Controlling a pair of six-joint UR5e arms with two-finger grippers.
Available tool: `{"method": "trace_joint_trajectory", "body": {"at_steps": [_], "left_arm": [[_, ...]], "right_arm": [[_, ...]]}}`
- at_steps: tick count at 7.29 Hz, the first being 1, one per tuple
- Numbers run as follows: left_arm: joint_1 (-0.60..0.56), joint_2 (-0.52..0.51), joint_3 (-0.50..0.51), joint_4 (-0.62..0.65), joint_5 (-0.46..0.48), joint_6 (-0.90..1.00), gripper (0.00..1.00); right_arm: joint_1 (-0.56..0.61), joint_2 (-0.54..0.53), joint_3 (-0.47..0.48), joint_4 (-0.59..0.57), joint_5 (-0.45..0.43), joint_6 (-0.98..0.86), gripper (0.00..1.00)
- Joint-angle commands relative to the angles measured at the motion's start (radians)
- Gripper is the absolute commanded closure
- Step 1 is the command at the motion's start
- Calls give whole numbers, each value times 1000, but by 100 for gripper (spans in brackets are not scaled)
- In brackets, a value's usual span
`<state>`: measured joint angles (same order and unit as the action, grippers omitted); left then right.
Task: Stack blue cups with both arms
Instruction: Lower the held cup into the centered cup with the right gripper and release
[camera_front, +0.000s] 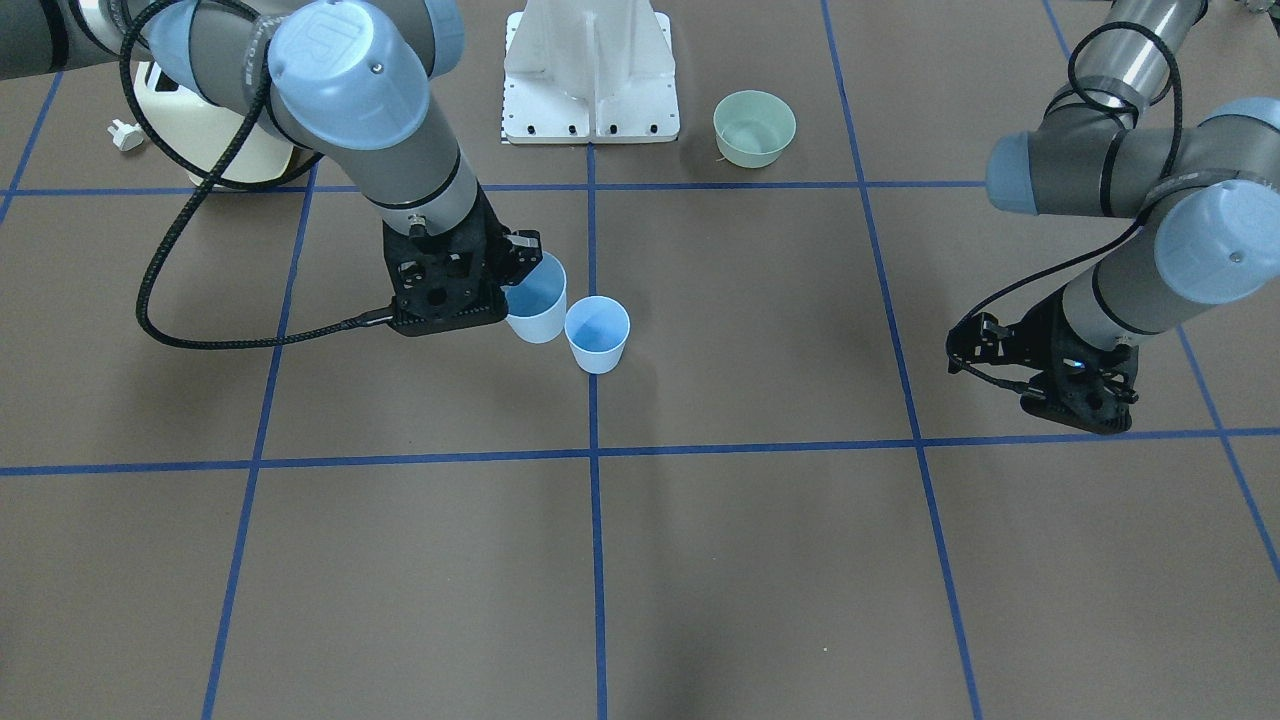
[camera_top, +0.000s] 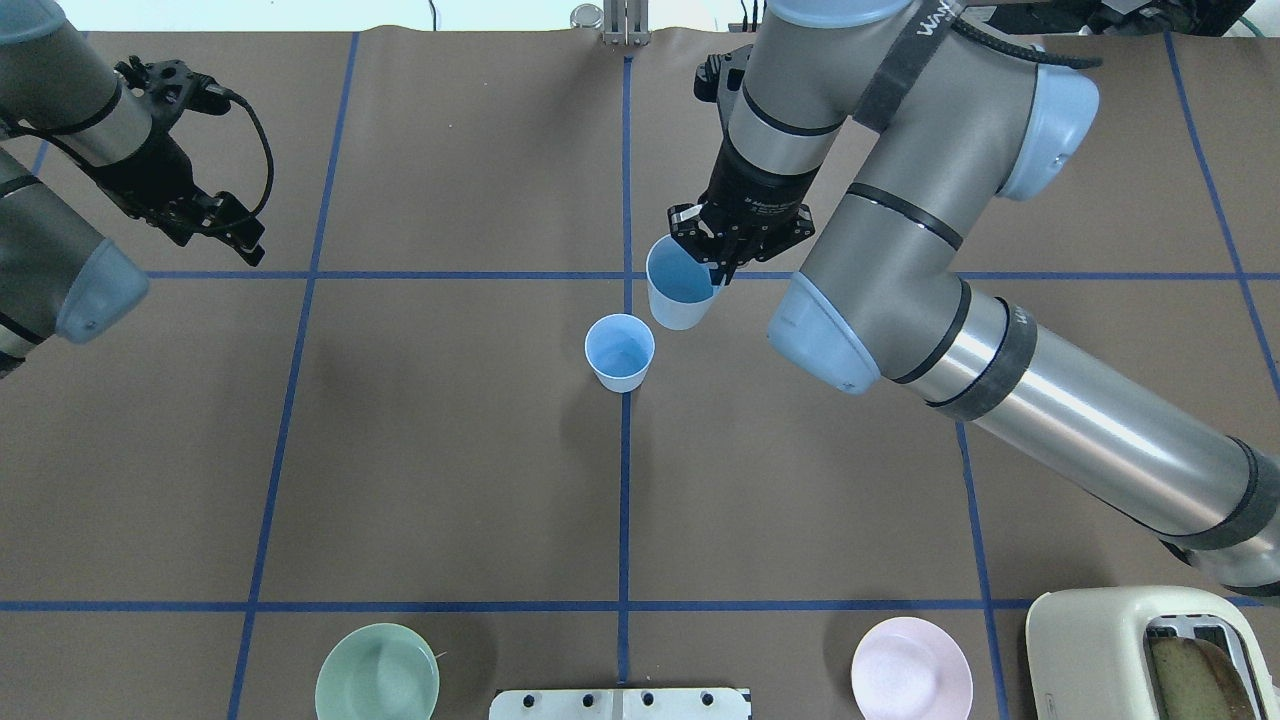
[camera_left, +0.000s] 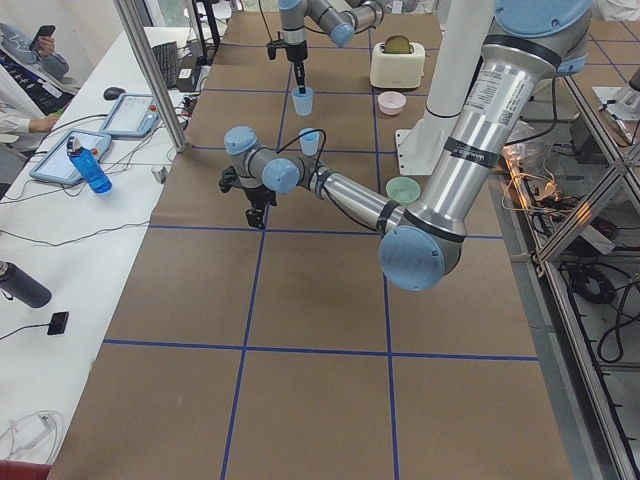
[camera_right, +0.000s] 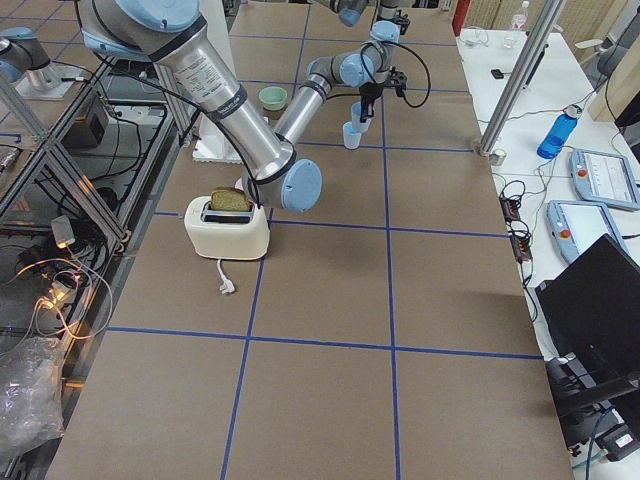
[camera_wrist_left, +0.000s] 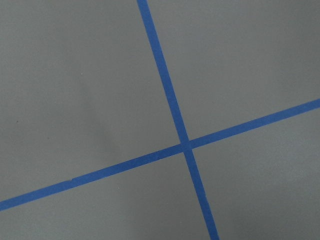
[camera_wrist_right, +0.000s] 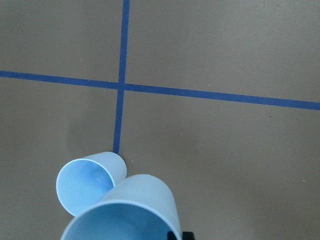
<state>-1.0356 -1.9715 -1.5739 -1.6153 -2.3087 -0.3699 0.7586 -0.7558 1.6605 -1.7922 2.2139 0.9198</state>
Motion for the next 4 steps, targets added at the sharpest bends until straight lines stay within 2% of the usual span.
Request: {"method": "trace_joint_trajectory", "body": {"at_steps": [1, 4], "left_arm": [[0, 0, 3, -2, 0, 2, 2], [2, 0, 8, -3, 0, 2, 2]], "right_arm": [[-39, 42, -76, 72, -34, 54, 100], [-61, 47, -99, 103, -40, 68, 100]]}}
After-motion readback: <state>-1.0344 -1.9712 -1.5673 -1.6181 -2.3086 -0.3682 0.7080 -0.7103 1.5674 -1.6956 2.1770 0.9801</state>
